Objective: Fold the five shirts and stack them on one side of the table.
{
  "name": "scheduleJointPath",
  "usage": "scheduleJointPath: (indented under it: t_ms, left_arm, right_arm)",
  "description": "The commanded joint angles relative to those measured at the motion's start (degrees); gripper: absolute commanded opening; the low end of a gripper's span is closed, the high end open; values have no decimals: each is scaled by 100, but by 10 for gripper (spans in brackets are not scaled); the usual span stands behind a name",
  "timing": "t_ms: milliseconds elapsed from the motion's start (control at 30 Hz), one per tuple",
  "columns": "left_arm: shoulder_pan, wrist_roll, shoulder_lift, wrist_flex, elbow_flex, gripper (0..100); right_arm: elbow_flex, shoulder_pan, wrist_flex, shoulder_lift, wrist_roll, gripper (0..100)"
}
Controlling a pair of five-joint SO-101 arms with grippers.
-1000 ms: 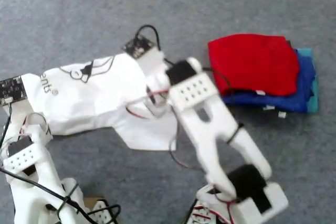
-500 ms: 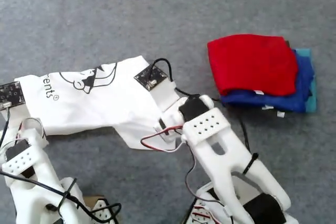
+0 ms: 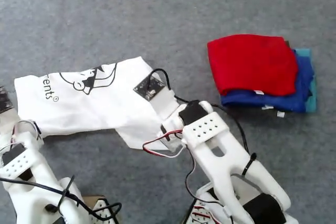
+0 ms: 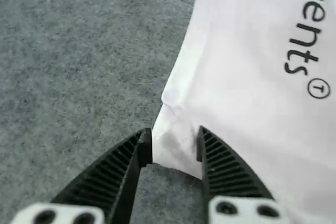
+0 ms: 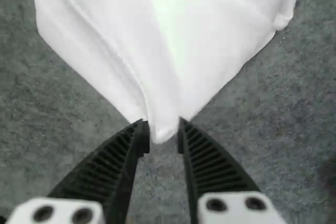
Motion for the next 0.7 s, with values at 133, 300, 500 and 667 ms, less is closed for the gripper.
scheduleJointPath:
  t_ms: [133,300,500,667]
  left_arm:
    - [-312,202,0,1820,-1789,191]
    - [84,914,18,2541,-3064,41]
    - [1358,1697,686,1468,-2993,30]
    - [1174,2163,2479,-316,-3090,30]
  right_arm:
    - [-1209,9,686,-163,9,167]
    - [-1622,-404,-123,207,-360,41]
    - [-2527,-510,-1081,1745,-993,15]
    - [-4391,-229,-1108,3196,-1108,15]
